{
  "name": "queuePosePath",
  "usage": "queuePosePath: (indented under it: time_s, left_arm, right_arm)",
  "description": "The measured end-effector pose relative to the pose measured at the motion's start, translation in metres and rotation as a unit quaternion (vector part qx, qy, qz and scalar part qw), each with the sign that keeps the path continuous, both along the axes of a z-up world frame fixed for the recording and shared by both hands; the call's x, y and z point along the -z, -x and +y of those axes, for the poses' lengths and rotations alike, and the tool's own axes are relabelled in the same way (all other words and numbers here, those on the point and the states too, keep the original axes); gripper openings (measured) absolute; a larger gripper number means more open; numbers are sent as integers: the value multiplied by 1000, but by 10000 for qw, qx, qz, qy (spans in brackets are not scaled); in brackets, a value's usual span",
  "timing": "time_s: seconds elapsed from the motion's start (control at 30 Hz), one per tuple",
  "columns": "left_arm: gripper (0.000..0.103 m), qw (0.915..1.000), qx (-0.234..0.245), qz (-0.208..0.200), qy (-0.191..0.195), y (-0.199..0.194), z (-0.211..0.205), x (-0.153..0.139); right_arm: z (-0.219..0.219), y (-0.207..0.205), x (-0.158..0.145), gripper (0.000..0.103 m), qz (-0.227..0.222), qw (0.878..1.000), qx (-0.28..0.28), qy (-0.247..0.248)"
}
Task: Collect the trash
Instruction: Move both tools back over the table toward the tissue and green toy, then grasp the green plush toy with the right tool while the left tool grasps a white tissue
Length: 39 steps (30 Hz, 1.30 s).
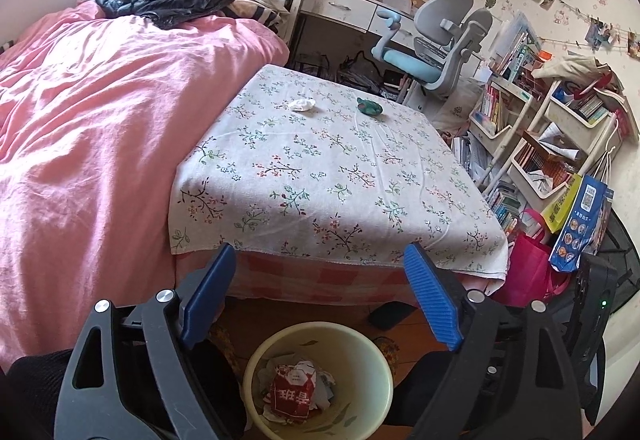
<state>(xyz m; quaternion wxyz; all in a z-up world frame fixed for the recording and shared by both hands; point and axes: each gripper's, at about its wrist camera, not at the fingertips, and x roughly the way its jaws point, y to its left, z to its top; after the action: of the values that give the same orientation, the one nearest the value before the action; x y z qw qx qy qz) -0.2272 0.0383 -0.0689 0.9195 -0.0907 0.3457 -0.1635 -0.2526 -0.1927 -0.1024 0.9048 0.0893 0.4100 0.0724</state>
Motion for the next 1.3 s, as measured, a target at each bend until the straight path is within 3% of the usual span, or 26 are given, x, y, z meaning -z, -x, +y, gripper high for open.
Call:
queuePosePath:
  time_s: [0.37,0.63,0.8,1.03,1.3]
  left_arm:
    - [83,9998,-29,-198,-42,-12,-2,-11]
    - [83,9994,-34,-339,-50,-52,-8,-32]
    - [83,9988,21,-437,-226,-99,-20,-40]
    - [83,9976,318,-300,-531,-196,-50,-35]
    - [83,9972,286,51,-683,-295,-76,-2]
  right_arm:
    - [-4,-5,-13,77,-222,9997,16,-47]
    - [-18,-44,-44,80,-534,9986,-46,-6]
    - [-33,-94,-60,86,-709,9975,-42,23]
    - [-49,-185,-54,86,-716,9972,175,-104]
    - [-62,-274,-46,86,-736,9964,396,-162]
